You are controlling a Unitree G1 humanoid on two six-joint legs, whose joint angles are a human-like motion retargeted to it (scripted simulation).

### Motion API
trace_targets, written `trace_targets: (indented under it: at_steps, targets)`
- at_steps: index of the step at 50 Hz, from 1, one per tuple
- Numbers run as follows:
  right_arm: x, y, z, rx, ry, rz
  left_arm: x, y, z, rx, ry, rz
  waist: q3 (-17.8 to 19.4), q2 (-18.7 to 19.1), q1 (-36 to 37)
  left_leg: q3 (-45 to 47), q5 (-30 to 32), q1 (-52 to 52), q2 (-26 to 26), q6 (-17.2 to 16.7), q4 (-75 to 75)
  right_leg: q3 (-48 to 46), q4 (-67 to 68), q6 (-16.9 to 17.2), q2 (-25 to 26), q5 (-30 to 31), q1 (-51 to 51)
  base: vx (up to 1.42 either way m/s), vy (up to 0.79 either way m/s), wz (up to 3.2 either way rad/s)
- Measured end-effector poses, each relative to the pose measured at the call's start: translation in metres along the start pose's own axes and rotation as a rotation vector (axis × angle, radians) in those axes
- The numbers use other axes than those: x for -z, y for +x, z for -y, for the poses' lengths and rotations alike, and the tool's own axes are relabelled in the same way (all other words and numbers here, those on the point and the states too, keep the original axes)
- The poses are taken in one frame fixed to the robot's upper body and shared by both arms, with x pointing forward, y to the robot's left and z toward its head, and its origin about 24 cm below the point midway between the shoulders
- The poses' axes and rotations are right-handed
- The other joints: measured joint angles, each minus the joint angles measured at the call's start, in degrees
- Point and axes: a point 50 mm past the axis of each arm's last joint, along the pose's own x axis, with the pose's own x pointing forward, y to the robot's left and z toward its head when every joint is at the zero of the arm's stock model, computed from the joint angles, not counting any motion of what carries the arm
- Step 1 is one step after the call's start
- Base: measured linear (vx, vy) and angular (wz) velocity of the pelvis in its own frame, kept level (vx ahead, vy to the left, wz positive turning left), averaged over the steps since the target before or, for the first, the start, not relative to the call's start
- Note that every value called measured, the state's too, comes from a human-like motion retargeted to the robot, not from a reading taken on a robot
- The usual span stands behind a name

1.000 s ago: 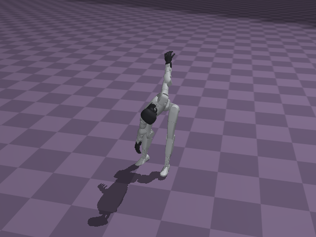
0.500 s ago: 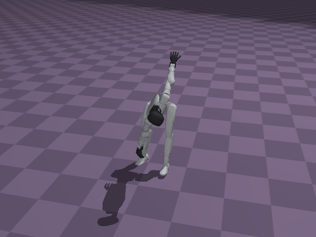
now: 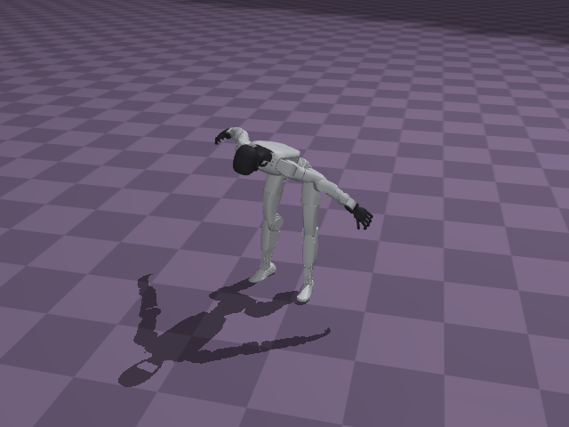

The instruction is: Upper body actions

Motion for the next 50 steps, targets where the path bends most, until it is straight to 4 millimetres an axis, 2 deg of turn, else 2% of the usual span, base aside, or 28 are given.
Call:
trace_targets:
  at_steps: [3, 7, 12, 17, 23, 25, 28, 31, 34, 37, 40, 45, 48, 50]
  targets:
    - [0.037, -0.016, -0.031, -0.057, 0.127, -0.12, -0.051, 0.004, 0.001, -0.015, -0.061, 0.146, 0.0, -3.85, -6.69, 4.01, -1.22, 0.97, 0.89, -0.34, 0.2, 2.44, 0.01, -0.06, 0.8, 0.81, -1.43, -0.55, 0.58, -1.03]
    - [0.076, -0.04, -0.064, -0.139, 0.235, -0.279, -0.115, 0.002, 0.013, -0.007, -0.193, 0.331, 0.0, -7.34, -14.64, 9.36, -2.59, 1.35, 1.77, -1.02, 0.23, 5.3, -0.05, 0.19, 1.65, 2.22, -4.45, -0.53, 0.61, -0.99]
    - [0.094, -0.056, -0.084, -0.205, 0.214, -0.396, -0.18, -0.011, 0.017, -0.042, -0.243, 0.527, 0.0, -10.44, -24.67, 14.12, -3.88, 0.23, 1.78, -1.68, -0.15, 8.83, -0.55, 0.53, 2.81, 4.24, -9.61, -0.47, 0.74, -0.95]
    - [0.097, -0.059, -0.088, -0.195, 0.148, -0.431, -0.229, -0.027, 0.017, -0.038, -0.228, 0.644, 0.0, -11.91, -32.15, 18.64, -4.43, -1.7, 0.33, -2.27, -0.98, 12.09, -1.12, 0.95, 3.25, 6.21, -15.19, -0.31, 0.69, -0.55]
    - [0.103, -0.061, -0.072, -0.066, 0.121, -0.443, -0.291, -0.057, 0.055, 0.135, -0.286, 0.777, 0.0, -10.38, -32.8, 20.94, -5.31, -6.04, -1.43, -2.69, -1.09, 17.03, -1.15, 0.55, 4.16, 7.61, -22.43, -0.11, 0.48, -0.2]
    - [0.101, -0.059, -0.068, -0.03, 0.092, -0.426, -0.305, -0.067, 0.066, 0.209, -0.297, 0.814, 0.0, -10.13, -33.03, 21.41, -5.65, -7.15, -1.74, -2.8, -0.9, 18.27, -1.0, 0.37, 4.45, 7.7, -24.16, 0.02, 0.4, -0.1]
    - [0.097, -0.056, -0.066, 0.005, 0.058, -0.407, -0.313, -0.074, 0.073, 0.272, -0.262, 0.85, 0.0, -9.96, -33.41, 21.81, -6.12, -8.05, -1.96, -2.78, -0.42, 19.35, -0.82, 0.0, 4.84, 7.63, -25.44, 0.01, 0.32, -0.09]
    - [0.097, -0.055, -0.061, 0.035, 0.054, -0.405, -0.311, -0.072, 0.076, 0.278, -0.222, 0.853, 0.0, -8.9, -32.72, 21.73, -6.04, -8.27, -1.9, -2.69, -0.1, 19.2, -0.57, -0.14, 4.84, 7.33, -25.48, -0.05, 0.09, 0.05]
    - [0.098, -0.055, -0.053, 0.064, 0.052, -0.404, -0.298, -0.064, 0.077, 0.264, -0.22, 0.823, 0.0, -7.39, -31.35, 21.16, -5.66, -7.8, -1.59, -2.65, 0.14, 18.39, -0.34, -0.2, 4.63, 6.93, -24.51, -0.08, -0.08, 0.06]
    - [0.099, -0.055, -0.045, 0.092, 0.052, -0.406, -0.275, -0.05, 0.074, 0.249, -0.249, 0.756, 0.0, -5.94, -29.94, 19.99, -5.21, -6.83, -1.25, -2.43, 0.4, 17.47, -0.19, -0.27, 4.46, 6.44, -22.64, -0.08, -0.2, 0.04]
    - [0.098, -0.053, -0.037, 0.122, 0.061, -0.406, -0.244, -0.033, 0.064, 0.205, -0.269, 0.666, 0.0, -4.58, -28.46, 18.57, -4.67, -5.4, -0.89, -2.27, 0.67, 16.71, -0.1, -0.6, 4.34, 5.77, -20.13, -0.02, -0.28, 0.1]
    - [0.085, -0.043, -0.023, 0.17, 0.093, -0.379, -0.171, -0.007, 0.043, 0.114, -0.111, 0.469, 0.0, -1.38, -24.68, 16.03, -3.64, -2.59, -0.57, -2.04, 1.12, 15.06, 0.19, -1.26, 3.93, 4.34, -15.07, 0.06, -0.32, 0.27]
    - [0.07, -0.031, -0.022, 0.153, 0.107, -0.333, -0.112, 0.004, 0.03, 0.068, 0.055, 0.302, 0.0, 0.71, -21.4, 14.42, -2.94, -0.55, -0.74, -1.98, 1.43, 13.06, 0.36, -1.57, 3.16, 3.54, -11.45, 0.12, -0.32, 0.54]
    - [0.056, -0.023, -0.023, 0.119, 0.094, -0.292, -0.065, 0.007, 0.023, 0.055, 0.128, 0.162, 0.0, 2.25, -18.83, 13.35, -2.46, 0.82, -0.91, -1.92, 1.67, 11.38, 0.44, -1.58, 2.39, 3.04, -8.88, 0.25, -0.29, 0.66]
